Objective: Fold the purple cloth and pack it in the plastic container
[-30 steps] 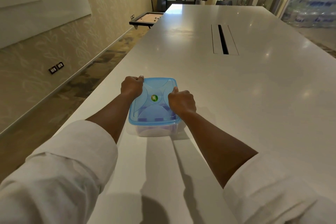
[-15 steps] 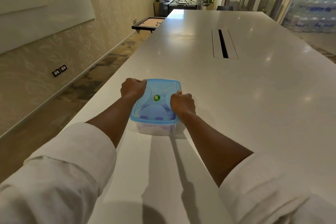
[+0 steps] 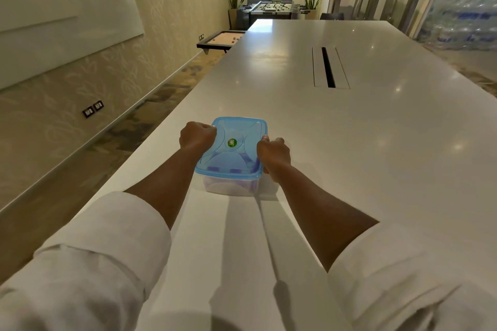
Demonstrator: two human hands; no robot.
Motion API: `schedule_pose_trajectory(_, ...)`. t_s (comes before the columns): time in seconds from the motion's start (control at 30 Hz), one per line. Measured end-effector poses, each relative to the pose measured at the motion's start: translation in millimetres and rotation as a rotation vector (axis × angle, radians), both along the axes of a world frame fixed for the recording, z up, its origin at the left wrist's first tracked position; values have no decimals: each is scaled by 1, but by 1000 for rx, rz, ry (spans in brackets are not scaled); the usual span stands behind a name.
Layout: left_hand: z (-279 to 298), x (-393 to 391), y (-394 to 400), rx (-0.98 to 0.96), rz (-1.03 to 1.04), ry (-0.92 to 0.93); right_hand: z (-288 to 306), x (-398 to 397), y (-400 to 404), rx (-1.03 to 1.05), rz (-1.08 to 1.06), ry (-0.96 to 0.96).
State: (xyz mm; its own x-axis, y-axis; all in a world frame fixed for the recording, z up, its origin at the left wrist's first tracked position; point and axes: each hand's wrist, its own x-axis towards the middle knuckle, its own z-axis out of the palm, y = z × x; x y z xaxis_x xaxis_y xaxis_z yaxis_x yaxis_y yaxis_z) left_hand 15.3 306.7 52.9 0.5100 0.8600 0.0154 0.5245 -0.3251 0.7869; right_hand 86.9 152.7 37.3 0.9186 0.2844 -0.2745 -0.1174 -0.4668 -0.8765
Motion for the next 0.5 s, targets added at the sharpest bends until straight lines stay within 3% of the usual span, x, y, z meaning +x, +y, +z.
schedule_pose_trajectory(0.5, 2, -3, -13, -17, -10, -44, 6, -4, -16, 33, 9, -26)
